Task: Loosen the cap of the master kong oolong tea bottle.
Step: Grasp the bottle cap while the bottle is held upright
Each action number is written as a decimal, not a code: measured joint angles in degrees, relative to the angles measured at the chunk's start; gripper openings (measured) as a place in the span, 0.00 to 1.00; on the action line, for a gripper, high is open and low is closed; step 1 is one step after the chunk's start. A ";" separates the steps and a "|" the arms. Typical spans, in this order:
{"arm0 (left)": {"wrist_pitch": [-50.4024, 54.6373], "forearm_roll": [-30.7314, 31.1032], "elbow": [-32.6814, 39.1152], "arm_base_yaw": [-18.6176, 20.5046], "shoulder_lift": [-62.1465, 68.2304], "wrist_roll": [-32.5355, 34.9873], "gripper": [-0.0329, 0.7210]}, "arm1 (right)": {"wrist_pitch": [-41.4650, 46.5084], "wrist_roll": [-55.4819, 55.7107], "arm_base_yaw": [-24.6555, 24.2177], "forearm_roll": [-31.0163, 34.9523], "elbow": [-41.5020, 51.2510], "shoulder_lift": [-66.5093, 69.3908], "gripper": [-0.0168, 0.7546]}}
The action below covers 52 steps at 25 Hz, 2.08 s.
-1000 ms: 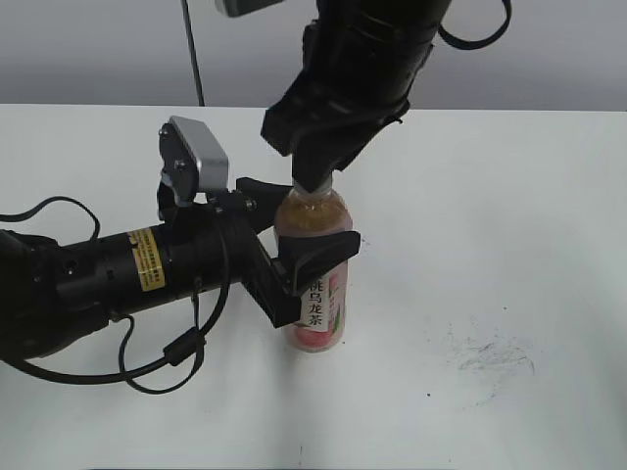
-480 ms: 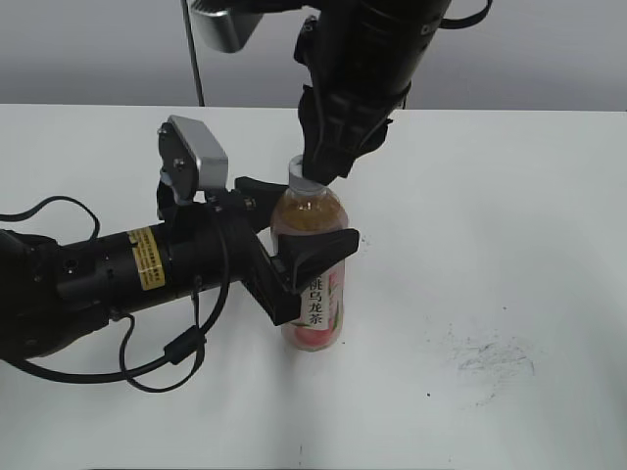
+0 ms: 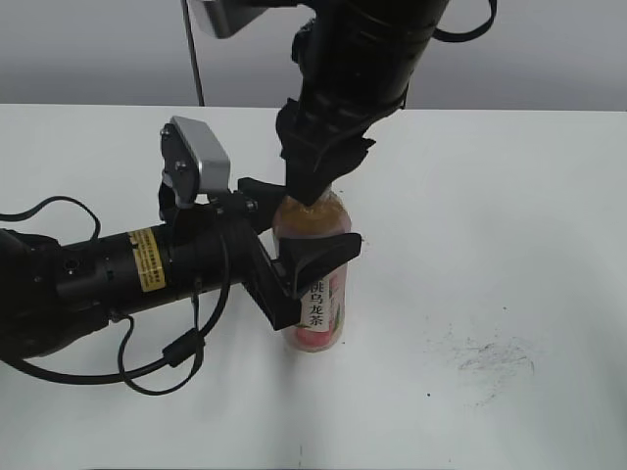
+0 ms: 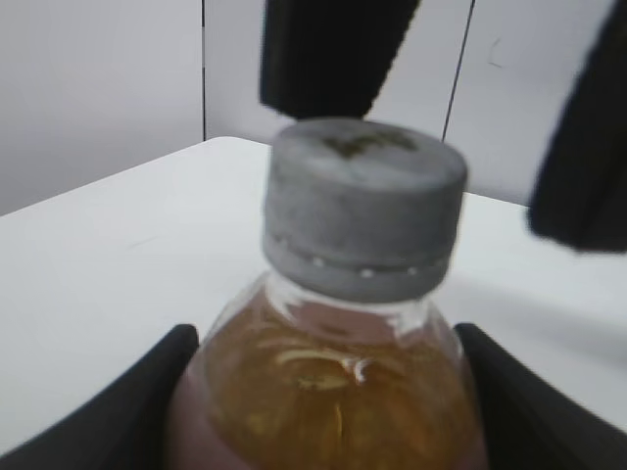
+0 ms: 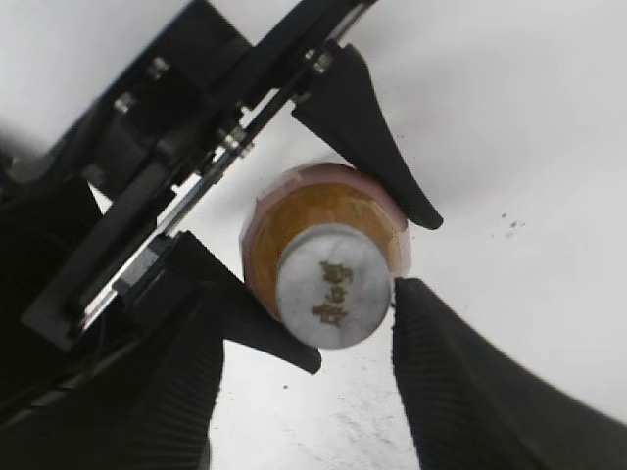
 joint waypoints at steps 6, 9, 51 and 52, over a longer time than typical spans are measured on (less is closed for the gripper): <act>-0.07 0.93 -0.08 0.00 0.00 0.05 0.65 | 0.06 19.51 0.00 -3.59 0.06 0.13 0.61; 0.11 1.51 -0.26 0.00 0.00 -0.01 0.65 | 0.06 22.28 0.00 -3.06 0.06 0.13 0.61; 0.11 2.27 -0.37 0.00 0.00 0.03 0.65 | 0.01 23.21 0.00 -0.05 0.06 0.54 0.56; 0.11 2.33 -0.37 0.00 0.00 0.03 0.65 | 0.01 23.21 0.00 -0.04 0.06 0.54 0.55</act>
